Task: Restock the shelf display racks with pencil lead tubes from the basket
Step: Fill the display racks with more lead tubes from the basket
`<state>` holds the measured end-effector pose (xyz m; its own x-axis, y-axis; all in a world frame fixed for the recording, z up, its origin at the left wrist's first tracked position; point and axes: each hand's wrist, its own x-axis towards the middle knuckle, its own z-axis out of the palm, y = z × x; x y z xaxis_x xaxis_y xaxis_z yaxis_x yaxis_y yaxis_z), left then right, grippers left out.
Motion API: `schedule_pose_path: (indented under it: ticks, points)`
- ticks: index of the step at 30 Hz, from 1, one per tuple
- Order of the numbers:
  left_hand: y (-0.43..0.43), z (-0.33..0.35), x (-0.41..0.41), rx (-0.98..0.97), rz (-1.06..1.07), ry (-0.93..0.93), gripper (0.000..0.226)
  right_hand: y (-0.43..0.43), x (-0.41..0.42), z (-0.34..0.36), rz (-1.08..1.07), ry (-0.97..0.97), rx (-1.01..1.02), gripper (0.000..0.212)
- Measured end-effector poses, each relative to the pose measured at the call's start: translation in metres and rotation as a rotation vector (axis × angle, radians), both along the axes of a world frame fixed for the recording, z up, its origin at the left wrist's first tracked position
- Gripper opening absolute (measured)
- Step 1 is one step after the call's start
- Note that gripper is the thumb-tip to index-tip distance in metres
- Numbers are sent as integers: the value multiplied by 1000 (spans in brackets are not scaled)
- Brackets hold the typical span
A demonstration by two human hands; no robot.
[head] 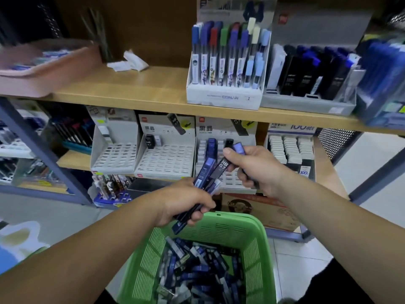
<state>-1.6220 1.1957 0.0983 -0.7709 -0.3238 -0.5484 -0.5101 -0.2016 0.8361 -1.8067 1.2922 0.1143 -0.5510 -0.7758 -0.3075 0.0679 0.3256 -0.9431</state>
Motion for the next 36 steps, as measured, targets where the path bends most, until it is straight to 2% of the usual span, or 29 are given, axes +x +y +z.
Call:
schedule_pose_path:
  ticks: [4, 6, 8, 13, 16, 20, 22, 26, 30, 34, 36]
  points:
    - [-20, -12, -12, -181, 157, -56, 17, -6, -26, 0, -22, 80, 49, 28]
    - [-24, -14, -17, -192, 248, -7, 23, -6, -29, -3, -13, 38, 50, 28]
    - [-21, -12, -26, -179, 245, 25, 30, -7, -30, -9, -22, -32, 30, 27]
    - [-13, -23, -52, -134, 230, 90, 19, -14, -39, -17, -82, -19, -34, 25]
    - [-18, -25, -57, -87, 216, 83, 20, -8, -48, -8, -44, 102, -76, 19]
    - [-24, -26, -60, -53, 261, 88, 23, -11, -69, -8, -133, 483, -53, 9]
    - [-21, -25, -61, -28, 236, 96, 17, -15, -79, -15, -160, 568, -52, 9]
    - [-12, -24, -61, 41, 157, 113, 5, -30, -82, -33, -138, 646, -39, 14]
    - [-11, -24, -57, 113, 190, 127, 21, -45, -81, -45, -102, 625, -37, 14]
    - [-13, -23, -53, 190, 206, 157, 13, -51, -83, -52, -37, 697, -4, 15]
    - [-14, -24, -50, 254, 199, 156, 10, -53, -86, -51, -18, 754, 7, 24]
